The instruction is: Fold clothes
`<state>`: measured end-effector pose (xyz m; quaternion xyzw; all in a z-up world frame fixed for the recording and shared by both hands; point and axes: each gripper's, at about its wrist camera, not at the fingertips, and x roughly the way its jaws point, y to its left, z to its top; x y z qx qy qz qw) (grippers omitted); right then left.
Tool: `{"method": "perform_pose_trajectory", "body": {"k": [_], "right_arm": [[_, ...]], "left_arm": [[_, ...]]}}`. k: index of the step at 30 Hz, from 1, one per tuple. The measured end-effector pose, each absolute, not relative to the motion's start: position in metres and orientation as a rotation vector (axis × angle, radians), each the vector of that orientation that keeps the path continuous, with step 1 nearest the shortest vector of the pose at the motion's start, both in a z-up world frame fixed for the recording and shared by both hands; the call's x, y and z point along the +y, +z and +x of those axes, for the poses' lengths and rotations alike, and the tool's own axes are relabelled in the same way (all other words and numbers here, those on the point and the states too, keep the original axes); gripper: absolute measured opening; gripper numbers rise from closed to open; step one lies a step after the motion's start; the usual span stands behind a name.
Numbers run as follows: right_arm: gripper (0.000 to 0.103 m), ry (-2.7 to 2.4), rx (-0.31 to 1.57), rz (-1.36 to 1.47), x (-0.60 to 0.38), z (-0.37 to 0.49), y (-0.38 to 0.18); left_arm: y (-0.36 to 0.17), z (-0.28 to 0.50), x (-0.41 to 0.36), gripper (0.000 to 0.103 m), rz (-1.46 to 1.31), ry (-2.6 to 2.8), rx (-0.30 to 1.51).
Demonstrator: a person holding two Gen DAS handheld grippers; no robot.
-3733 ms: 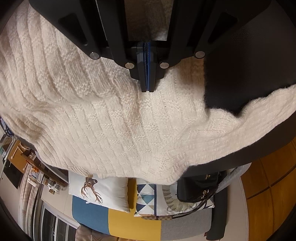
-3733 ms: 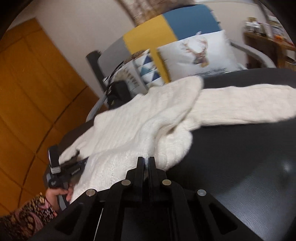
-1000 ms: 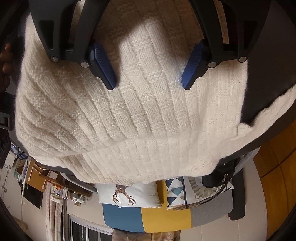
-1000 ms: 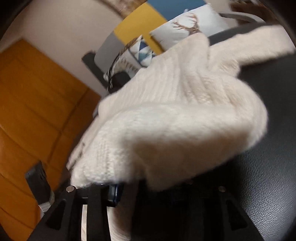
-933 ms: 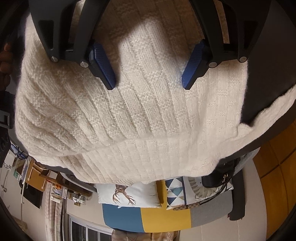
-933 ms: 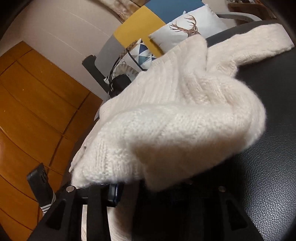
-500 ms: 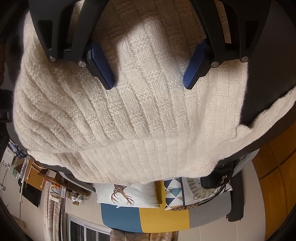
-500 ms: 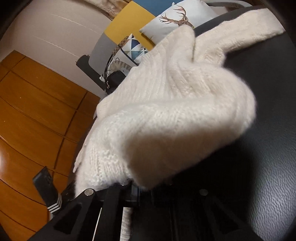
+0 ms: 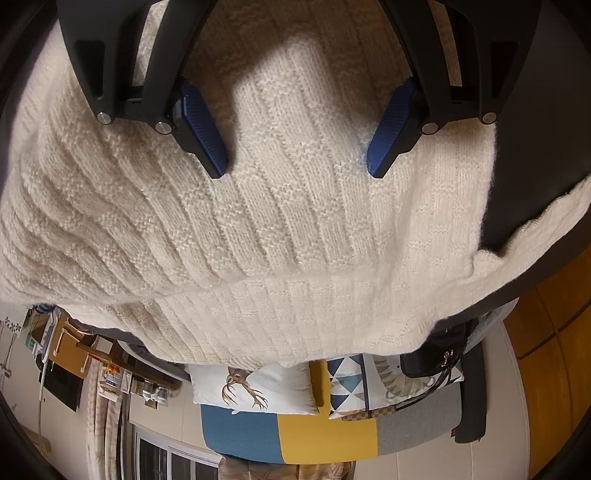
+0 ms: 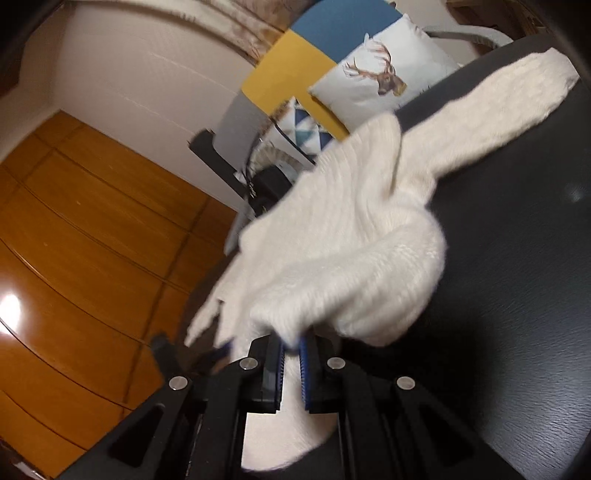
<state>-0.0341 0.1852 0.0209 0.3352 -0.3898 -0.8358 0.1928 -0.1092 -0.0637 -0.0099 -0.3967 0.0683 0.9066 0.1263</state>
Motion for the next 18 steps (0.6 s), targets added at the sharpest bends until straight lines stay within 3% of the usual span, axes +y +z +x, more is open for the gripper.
{"method": "perform_pose_trajectory", "body": {"k": [9, 11, 12, 13, 18], "right_arm": [[0.009, -2.311, -1.074, 0.973, 0.206, 0.004, 0.029], [0.017, -2.412, -0.948, 1.036, 0.208, 0.018, 0.027], [0.028, -2.479, -0.906, 1.066, 0.212, 0.024, 0.026], [0.028, -2.549, -0.870, 1.095, 0.217, 0.030, 0.024], [0.028, -2.495, -1.059, 1.205, 0.236, 0.024, -0.005]], "left_arm": [[-0.010, -0.109, -0.065, 0.081, -1.156, 2.638, 0.198], [-0.010, -0.109, -0.064, 0.081, -1.157, 2.638, 0.197], [-0.010, -0.109, -0.064, 0.081, -1.157, 2.638, 0.198], [-0.009, -0.109, -0.064, 0.081, -1.158, 2.638, 0.199], [-0.009, -0.110, -0.062, 0.081, -1.167, 2.638, 0.218]]}}
